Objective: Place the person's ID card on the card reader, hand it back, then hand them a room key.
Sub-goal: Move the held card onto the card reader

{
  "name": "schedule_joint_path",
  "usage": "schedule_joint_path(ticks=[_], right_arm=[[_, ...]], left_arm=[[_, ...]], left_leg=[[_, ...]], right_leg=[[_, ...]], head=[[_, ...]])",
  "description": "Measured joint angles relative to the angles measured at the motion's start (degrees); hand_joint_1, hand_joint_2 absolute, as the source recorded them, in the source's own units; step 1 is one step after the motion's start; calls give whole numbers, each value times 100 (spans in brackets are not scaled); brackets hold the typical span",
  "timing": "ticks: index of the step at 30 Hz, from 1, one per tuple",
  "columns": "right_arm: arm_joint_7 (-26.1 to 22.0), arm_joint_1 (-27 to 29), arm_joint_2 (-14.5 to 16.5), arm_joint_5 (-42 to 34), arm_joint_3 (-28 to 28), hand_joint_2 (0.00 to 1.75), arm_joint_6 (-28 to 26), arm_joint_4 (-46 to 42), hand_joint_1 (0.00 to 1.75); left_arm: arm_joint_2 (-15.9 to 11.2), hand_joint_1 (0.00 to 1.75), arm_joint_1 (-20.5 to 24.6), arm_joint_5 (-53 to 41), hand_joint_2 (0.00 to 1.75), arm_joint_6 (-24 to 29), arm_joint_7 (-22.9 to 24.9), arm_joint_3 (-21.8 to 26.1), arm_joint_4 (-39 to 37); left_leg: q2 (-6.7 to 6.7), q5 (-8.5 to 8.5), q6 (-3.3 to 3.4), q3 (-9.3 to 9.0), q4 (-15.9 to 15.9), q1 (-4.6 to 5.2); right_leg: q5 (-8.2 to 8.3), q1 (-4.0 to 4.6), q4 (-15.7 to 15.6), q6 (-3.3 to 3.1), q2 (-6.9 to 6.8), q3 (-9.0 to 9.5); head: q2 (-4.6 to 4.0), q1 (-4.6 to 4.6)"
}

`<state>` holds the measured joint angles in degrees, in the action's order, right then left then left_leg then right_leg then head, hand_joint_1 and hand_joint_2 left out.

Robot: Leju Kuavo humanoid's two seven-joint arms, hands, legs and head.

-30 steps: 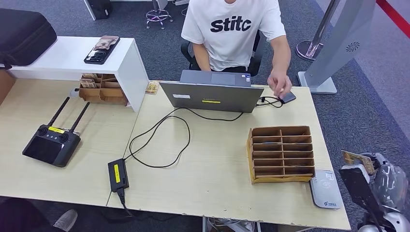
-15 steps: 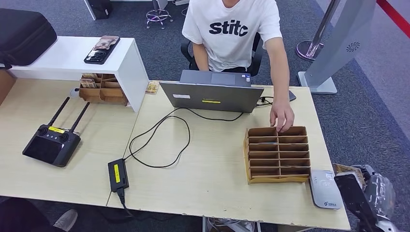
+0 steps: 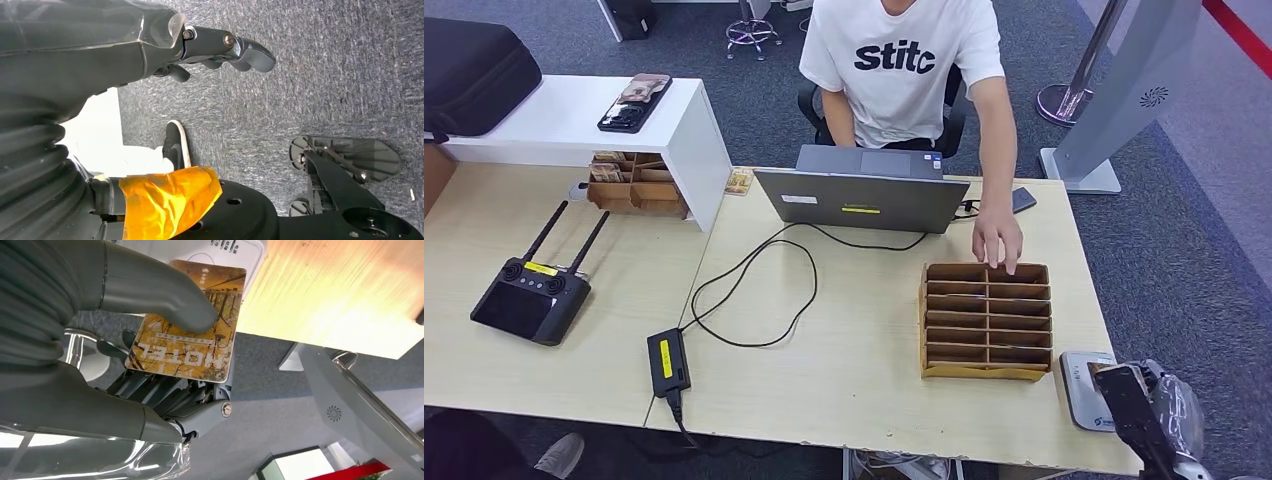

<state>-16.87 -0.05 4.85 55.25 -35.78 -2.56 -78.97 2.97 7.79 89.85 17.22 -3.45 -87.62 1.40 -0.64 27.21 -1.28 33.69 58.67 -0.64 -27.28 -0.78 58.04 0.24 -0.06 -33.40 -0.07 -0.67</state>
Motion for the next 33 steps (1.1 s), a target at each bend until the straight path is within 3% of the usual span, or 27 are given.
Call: schedule_joint_path(ticks=[33], right_arm=[[-19,-62,-39,-113,28,175,116,8,175]], left_arm=[[0,0,0,0,175,-2,0,0,0]], left_leg=[[0,0,0,-3,0,1]], right_leg=[[0,-1,0,0,0,5]], head=[[0,1]])
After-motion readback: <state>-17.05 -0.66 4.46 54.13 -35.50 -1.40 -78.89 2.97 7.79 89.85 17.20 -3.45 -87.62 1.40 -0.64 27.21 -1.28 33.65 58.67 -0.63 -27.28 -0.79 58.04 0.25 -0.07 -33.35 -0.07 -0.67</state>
